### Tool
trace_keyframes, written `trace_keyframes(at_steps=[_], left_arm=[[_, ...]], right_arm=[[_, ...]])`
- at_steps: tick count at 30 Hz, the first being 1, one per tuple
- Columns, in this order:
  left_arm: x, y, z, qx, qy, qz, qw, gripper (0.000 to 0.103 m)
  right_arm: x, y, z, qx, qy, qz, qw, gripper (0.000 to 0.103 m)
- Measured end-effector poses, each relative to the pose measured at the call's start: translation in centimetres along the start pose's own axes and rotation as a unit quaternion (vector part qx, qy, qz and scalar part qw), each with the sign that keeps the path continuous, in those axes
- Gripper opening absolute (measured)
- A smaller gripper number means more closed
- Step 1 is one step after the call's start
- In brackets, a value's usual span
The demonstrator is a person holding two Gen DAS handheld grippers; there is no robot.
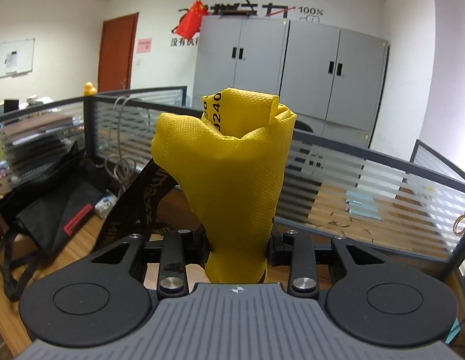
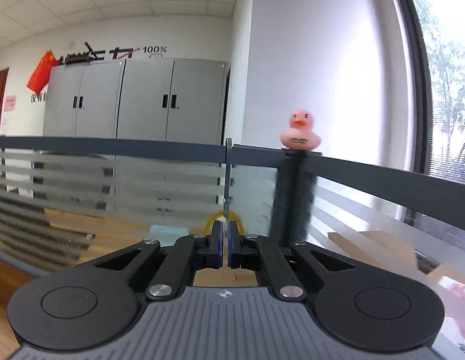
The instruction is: Fold shopping bag
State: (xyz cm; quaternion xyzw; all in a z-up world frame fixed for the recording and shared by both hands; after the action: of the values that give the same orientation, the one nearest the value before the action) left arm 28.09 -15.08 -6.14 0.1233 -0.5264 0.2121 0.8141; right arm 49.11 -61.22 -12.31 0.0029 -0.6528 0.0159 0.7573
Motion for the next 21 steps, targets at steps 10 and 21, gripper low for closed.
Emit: trace_keyframes(at_steps=[10,21], left_arm=[[0.7,-2.1,0.2,0.005,-0.003,-0.015,0.9999,0.037],[1.0,-4.3,-1.1,-0.014,0.004,-0.029,0.9995,0.037]], right_arm=[[0.0,-2.4,-4.8,0.001,0.001,0.009,1.0,0.001],[0.1,-2.1,-6.4,0.017,-0.037,0.017,0.999,0.001]])
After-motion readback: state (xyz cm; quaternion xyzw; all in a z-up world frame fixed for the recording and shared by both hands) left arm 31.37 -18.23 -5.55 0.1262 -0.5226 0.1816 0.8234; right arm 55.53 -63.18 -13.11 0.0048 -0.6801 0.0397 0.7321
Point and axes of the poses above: each gripper's, at about its wrist camera, not at the fingertips, and z roughly against the way its jaws point, y to its left, x to its top, the point moved 2 cm from there along -z, roughly the way its jaws point, and after that the axes turned 11 degrees about x, right-handed, at the moved point
